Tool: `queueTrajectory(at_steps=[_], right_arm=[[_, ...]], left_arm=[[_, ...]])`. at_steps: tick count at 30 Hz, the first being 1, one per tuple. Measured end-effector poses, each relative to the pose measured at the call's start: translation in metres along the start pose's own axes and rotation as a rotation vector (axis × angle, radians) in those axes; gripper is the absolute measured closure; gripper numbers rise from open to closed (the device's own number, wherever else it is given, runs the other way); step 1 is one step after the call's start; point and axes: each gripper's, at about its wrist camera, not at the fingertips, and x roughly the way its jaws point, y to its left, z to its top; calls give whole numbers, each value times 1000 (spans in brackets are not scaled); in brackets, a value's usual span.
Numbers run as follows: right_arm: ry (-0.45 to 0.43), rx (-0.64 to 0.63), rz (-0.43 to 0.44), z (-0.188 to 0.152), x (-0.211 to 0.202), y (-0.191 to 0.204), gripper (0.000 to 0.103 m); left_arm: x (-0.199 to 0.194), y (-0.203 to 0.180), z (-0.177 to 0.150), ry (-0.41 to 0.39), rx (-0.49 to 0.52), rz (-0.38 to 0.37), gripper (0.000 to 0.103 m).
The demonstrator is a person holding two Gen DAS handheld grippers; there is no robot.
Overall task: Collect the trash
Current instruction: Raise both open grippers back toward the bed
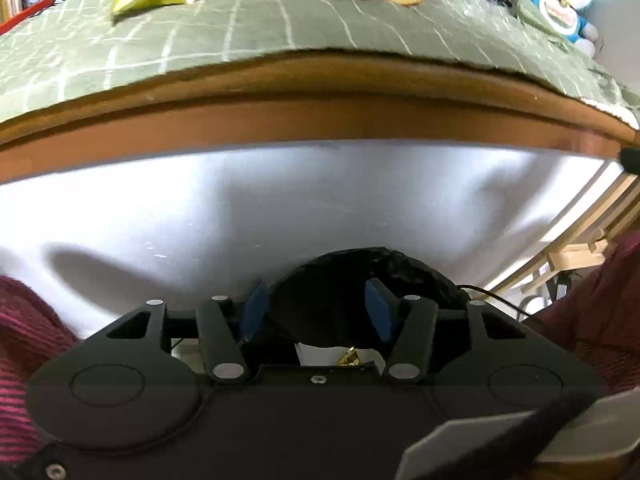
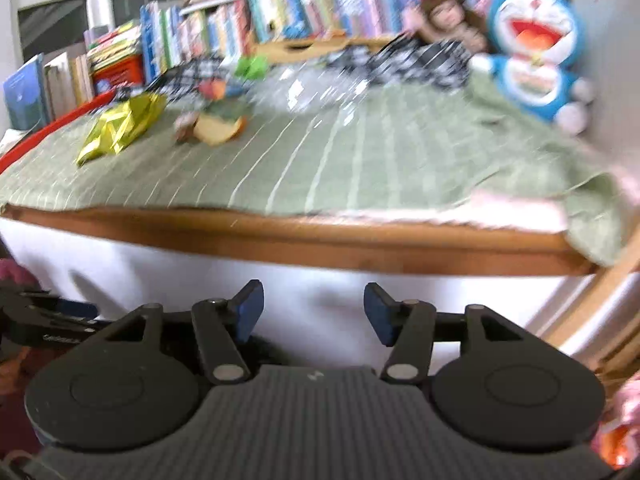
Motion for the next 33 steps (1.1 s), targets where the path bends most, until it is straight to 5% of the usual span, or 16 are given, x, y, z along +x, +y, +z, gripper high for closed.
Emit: queueTrajectory(at_steps=[10,19,33], right_arm=[[-117,27,-173,12,-51,-29,28],[-201,38,-155,13,-90,-41,22],[-203,-18,-49,8,-101,-14,21]], left_arm=[[-19,8,-8,-45,3,9,37],[-32,0,-9,-74,32,9,31],[-40,0,-11,-80,54,22,29]])
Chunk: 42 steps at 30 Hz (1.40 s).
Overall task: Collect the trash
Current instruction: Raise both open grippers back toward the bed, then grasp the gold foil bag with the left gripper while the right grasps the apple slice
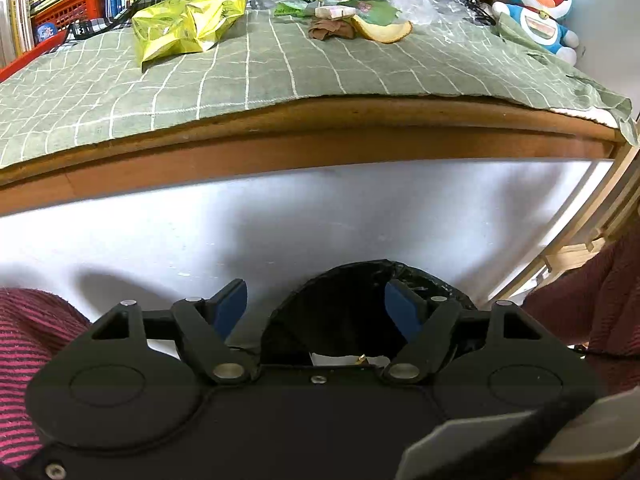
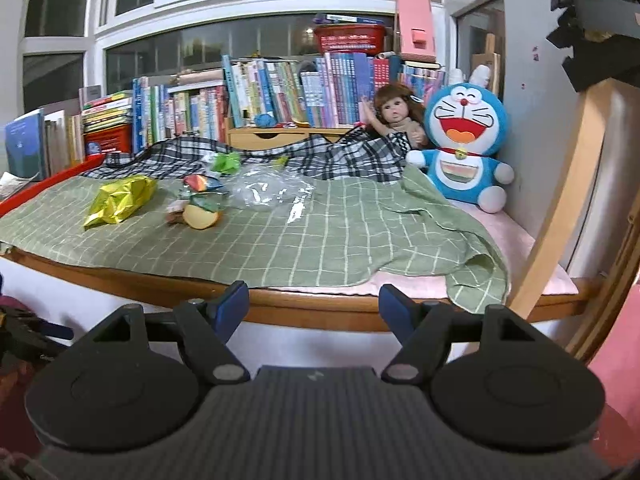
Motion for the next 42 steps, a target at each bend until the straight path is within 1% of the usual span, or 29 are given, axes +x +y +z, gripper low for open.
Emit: queueTrajectory(at_steps=[6,12,19,28,33,38,42], right_arm=[[3,-32,36,0,-7,9,21],[13,-59,70,0,-1,20,19],[40,-70,104,-2,14,27,19],[55,-57,158,7,49,36,18],[53,-61,177,16,74,42,18],[27,-45,203,32,99,51,18],[0,-31,210,46,121,58,17]], left_arm=[[-1,0,-2,0,2,1,28],[-6,2,-1,-9,1,2,27],[-8,10,3,-14,-6,7,26],[-10,22,14,-31,-31,22,24],[-20,26,27,-76,-45,11,23],[-37,32,51,-156,-44,4,20],[-50,33,76,-228,-32,-22,18]])
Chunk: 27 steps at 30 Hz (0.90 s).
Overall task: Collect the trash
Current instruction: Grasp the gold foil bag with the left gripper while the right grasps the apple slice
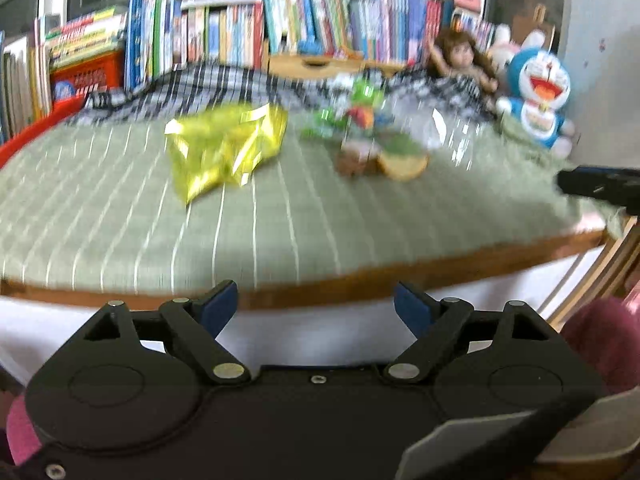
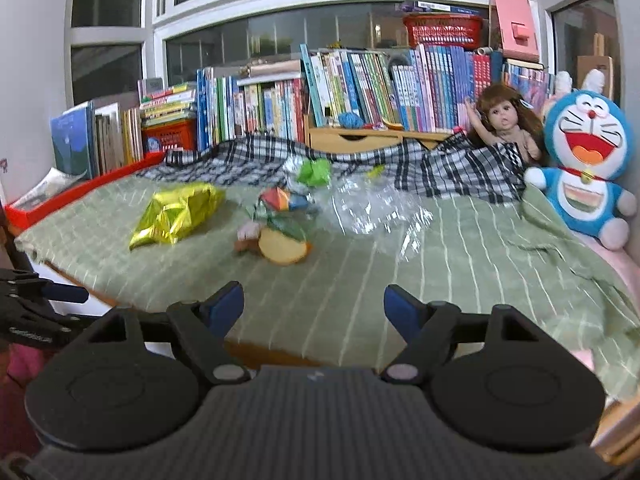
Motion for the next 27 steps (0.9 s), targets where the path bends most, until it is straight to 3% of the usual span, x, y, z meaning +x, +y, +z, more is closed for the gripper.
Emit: queueTrajectory(at_steps=[5,13,17,23,27], right_arm=[[-11,17,-13,10,36,-1,16],[24,-17,12,16,99,9,16],[64,-52,25,14,126,21,16],[114,-58,22,8,156,30,16],[130,-46,12,7,170,30,16]], left_arm=[[3,-5,35,-106,35,23,11],[44,0,74,-232,81,194,5],[63,12,81,-253,70,266,2],[95,29,77,-198,39,213,2],[118,27,76,-186,68,233,2]])
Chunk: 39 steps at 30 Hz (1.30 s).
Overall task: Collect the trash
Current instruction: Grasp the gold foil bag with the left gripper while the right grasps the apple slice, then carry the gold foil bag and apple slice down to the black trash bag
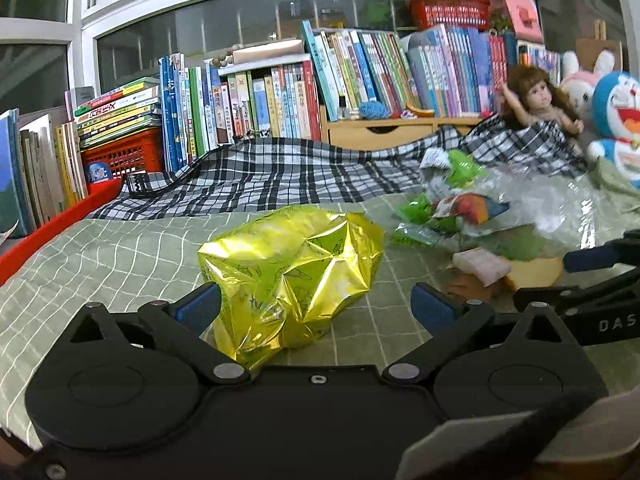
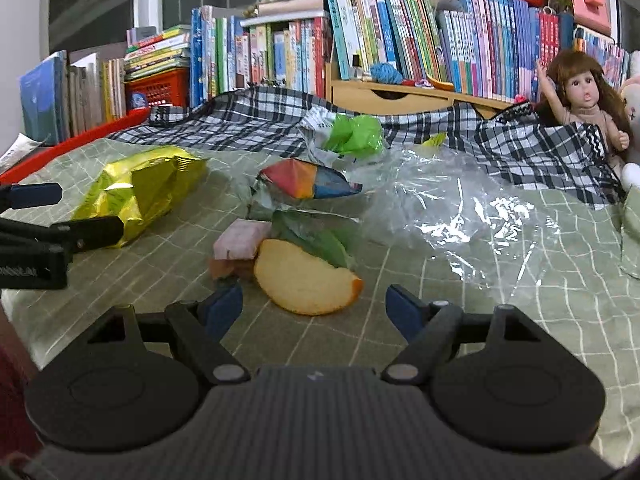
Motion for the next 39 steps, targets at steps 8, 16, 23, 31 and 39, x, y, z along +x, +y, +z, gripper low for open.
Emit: queueTrajectory(at_steps=[8,16,23,31,39], right_arm=[[9,15,-3,-1,8,2,42],[-34,27,2,-4,-17,3,56],[-80,33,2,-10,-50,3,57],[-101,50,34,-29,-91,5,57],[-84,73,66,-52,-123,9,57]], left_arm=[[38,-12,-9,61,4,0,44],[11,-6,-6,36,-42,-10,62],[-34,-12,-3,-27,-40,-43,63],[-96,-13,-9,-53,-123,-151,63],[-141,-13,-25,-12,-158,-217,64]])
